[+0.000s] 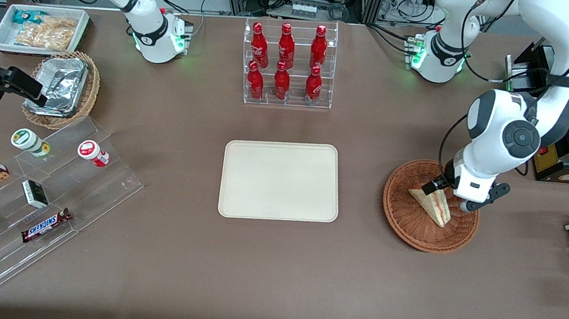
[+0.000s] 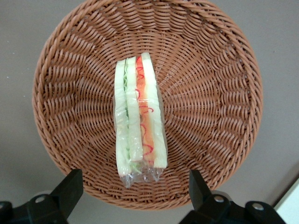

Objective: Place sandwich from basket to tray
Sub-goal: 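Lower the left gripper and close it on the sandwich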

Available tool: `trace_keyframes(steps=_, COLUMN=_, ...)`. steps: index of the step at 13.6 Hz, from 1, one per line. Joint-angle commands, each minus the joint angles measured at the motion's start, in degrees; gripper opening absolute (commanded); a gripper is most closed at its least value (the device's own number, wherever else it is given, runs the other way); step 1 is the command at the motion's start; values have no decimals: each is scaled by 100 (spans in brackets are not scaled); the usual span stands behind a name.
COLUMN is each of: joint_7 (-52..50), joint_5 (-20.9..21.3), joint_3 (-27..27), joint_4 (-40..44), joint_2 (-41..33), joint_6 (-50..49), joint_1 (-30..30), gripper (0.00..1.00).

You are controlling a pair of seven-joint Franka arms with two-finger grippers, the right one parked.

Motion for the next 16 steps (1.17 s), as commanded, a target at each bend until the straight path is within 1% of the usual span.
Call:
trace_keyframes(steps=1, joint_7=-145, joint_5=67, joint_3=10, joint_4=-15, joint_2=199, joint_6=293, joint_1=-20, gripper=100)
trace_keyframes(steps=7, joint_7=-136, joint_5=67, joint_3=28, joint_4=-6, joint_2=542, joint_6=750, joint_1=15, gripper=100)
trace_keyframes(steps=8, joint_7=-136, joint_5=67, joint_3=28, joint_4=-6, joint_2=603, joint_6=838, joint_1=15, gripper=93)
trace_keyframes(steps=10, joint_7=-128, joint_5=67, joint_3=37, joint_4=-6, joint_2=665, joint_6=856, joint_1=15, gripper=43)
trace_keyframes(steps=11, joint_7=-110, joint_5=67, joint_3=37, joint_4=-6, joint_2=683, joint_6=856, joint_1=15, gripper=22)
trace_keyframes(steps=12, joint_7=-84, joint_5=67, joint_3=37, joint_4=-6, joint_2=683, joint_6=856, joint_1=15, gripper=14)
trace_keyframes(steps=13, joint_7=-58, joint_5=67, joint_3=37, joint_4=2, joint_2=665, joint_6=830, joint_1=15, gripper=10)
trace_keyframes(steps=15, joint_7=-49, joint_5=67, joint_3=45, joint_4=46, joint_2=543, joint_6=690, joint_1=15, gripper=7)
trace_keyframes(steps=16, joint_7=-31, joint_5=85, joint_3=45, joint_4=142, joint_2=429, joint_6=437, joint_1=15, gripper=7)
